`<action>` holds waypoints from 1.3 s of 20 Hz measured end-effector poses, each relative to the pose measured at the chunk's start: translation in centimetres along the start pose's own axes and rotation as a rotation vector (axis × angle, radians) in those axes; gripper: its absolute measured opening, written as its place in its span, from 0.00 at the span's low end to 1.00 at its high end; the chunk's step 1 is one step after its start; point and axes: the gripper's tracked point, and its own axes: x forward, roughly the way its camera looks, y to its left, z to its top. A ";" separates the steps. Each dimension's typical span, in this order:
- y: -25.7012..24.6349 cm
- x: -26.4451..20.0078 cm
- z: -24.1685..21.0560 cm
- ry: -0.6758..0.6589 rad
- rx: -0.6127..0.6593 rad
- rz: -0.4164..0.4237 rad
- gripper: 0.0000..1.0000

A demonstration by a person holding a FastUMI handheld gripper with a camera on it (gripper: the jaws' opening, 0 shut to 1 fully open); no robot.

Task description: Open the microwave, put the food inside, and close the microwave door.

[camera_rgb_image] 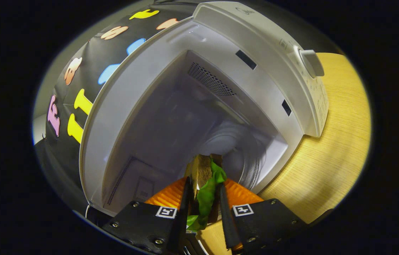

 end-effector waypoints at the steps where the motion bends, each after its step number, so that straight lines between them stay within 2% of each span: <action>1: -0.3 -0.3 0.0 -0.005 -0.030 -0.018 0.50; 2: -0.7 -0.5 -0.1 -0.003 -0.060 -0.027 0.55; 3: -0.7 -0.9 -0.1 0.001 -0.085 -0.029 0.65; 5: -1.5 -1.3 -0.1 -0.002 -0.146 -0.054 0.97; 14: -2.1 -5.9 3.2 -0.046 -0.328 -0.067 0.97; 22: 0.3 -16.1 6.2 -0.066 -0.559 0.015 0.97; 26: 2.6 -21.9 8.5 -0.096 -0.609 0.088 0.97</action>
